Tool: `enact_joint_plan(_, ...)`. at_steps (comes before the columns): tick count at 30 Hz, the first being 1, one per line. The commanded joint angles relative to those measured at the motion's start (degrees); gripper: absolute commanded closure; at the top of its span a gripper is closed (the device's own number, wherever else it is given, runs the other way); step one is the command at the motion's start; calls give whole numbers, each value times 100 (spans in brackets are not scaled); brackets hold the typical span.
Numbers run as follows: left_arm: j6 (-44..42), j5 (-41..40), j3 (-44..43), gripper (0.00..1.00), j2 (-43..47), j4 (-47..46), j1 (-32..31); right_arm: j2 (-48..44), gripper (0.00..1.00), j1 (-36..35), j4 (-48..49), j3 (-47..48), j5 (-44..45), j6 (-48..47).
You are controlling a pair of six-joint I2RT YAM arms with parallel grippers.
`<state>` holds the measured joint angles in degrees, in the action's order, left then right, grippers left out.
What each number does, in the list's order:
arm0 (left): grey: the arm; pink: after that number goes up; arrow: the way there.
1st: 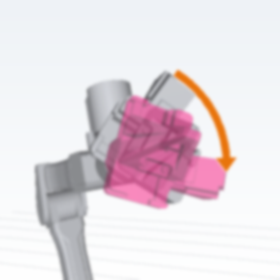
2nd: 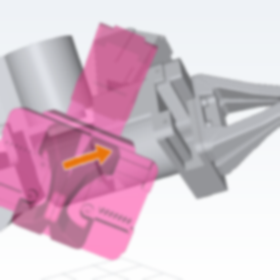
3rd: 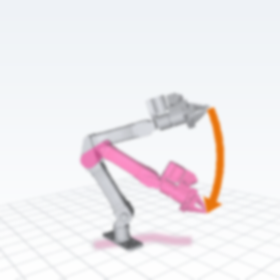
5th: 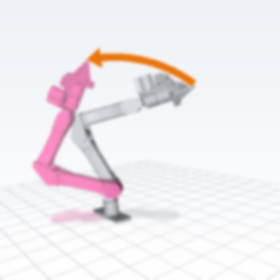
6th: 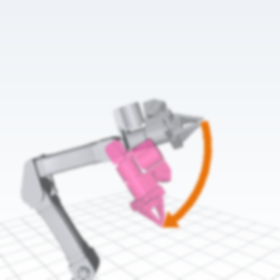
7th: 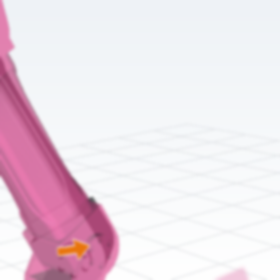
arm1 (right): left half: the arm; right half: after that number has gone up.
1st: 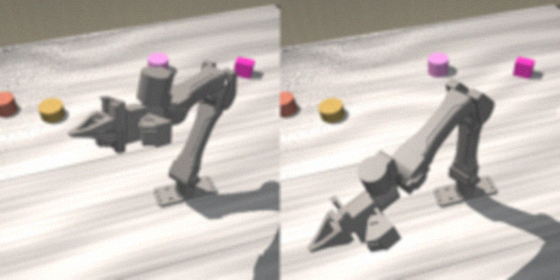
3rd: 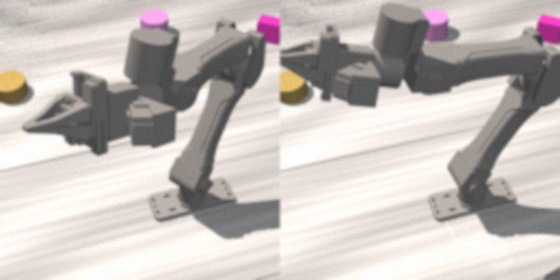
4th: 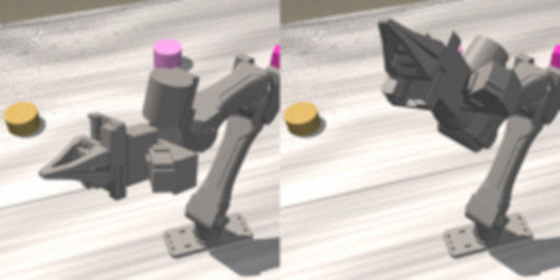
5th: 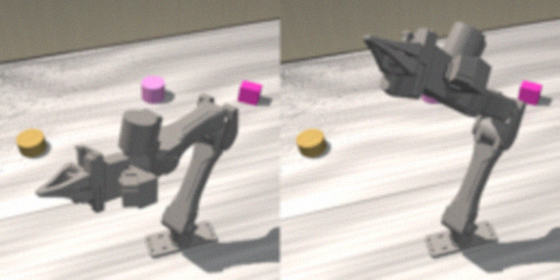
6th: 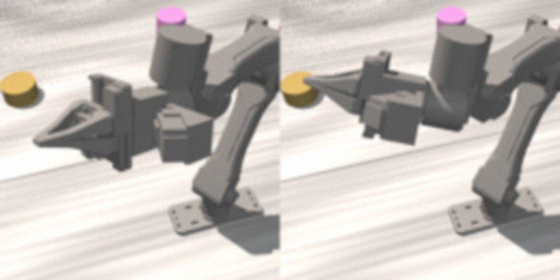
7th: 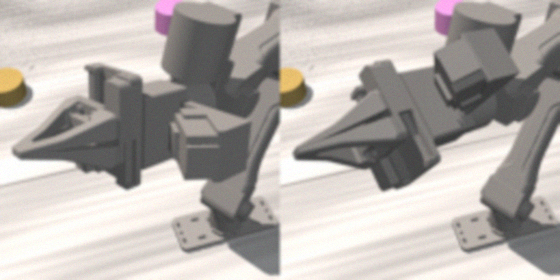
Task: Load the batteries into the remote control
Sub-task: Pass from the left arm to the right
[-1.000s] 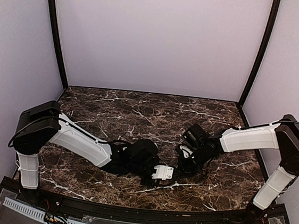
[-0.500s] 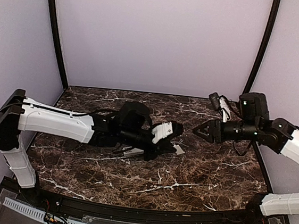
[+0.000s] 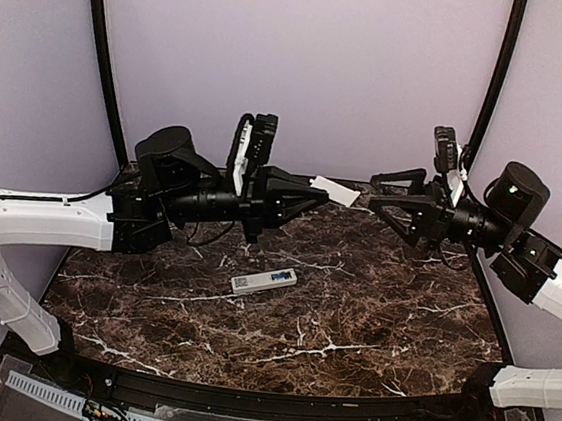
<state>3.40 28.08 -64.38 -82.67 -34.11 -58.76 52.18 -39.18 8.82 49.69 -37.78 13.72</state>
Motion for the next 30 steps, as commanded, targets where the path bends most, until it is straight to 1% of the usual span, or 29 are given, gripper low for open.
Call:
enact_joint_plan(1, 446, 392, 35, 100, 60, -879, -13, 294, 38, -149, 1442, 142, -886, -7)
enact_joint_plan(4, 568, 456, -17, 100, 13, -1111, -15, 434, 44, -389, 1191, 406, -931, -287)
enact_joint_plan(6, 637, 462, 13, 100, -13, -1301, -13, 484, 50, -546, 1140, 465, -825, -365)
enact_joint_plan(10, 685, 544, -39, 100, -118, -1352, -12, 562, 52, -652, 1236, 480, -730, -341)
enact_joint_plan(14, 697, 561, -19, 100, -147, -1364, -13, 744, 64, -760, 1167, 652, -698, -330)
enact_joint_plan(18, 626, 585, -27, 100, -155, -1357, -19, 944, 68, -842, 1151, 746, -653, -291)
enact_joint_plan(20, 609, 603, -30, 100, -175, -1347, -21, 1004, 76, -866, 1191, 765, -669, -245)
enact_joint_plan(24, 578, 613, -23, 100, -196, -1352, -21, 1100, 100, -884, 1178, 808, -767, -203)
enact_joint_plan(30, 518, 579, 54, 100, -190, -1379, -23, 1092, 100, -906, 950, 878, -792, -264)
